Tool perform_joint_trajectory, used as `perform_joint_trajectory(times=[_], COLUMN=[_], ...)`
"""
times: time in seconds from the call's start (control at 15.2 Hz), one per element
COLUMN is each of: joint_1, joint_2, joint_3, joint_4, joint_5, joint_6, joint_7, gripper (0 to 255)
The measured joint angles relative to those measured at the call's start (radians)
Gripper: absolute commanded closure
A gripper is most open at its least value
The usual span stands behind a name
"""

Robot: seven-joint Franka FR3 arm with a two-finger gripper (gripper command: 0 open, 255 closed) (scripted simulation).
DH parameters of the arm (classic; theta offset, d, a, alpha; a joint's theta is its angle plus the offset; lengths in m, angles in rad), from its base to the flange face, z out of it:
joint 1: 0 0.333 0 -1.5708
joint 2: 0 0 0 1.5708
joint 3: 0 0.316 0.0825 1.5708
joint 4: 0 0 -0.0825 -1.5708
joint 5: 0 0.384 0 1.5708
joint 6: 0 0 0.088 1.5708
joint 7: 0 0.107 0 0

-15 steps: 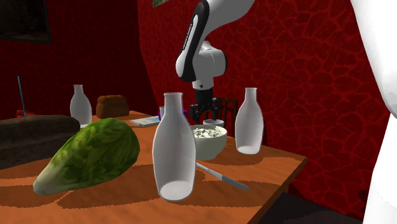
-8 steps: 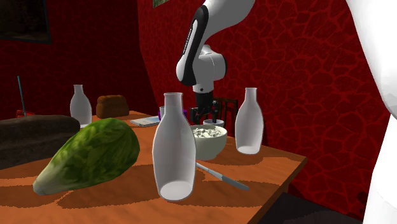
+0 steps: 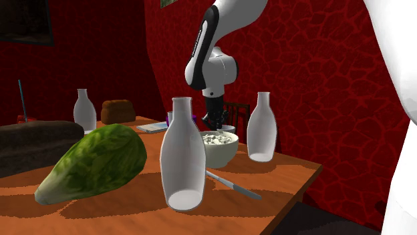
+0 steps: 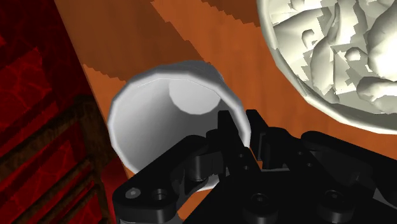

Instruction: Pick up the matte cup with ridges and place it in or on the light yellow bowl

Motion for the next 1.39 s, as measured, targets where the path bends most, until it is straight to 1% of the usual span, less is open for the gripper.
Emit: perform_joint_trajectory(times=[0.4, 1.39], joint_1=[0.002, 0.015], joint_2=[-0.009, -0.121], joint_3=[-0.002, -0.017], joint_4=[0.003, 0.057], joint_5=[-0.002, -0.026], joint_6=[-0.013, -0.175], joint_7=[0.000, -0.004], gripper=[255, 255])
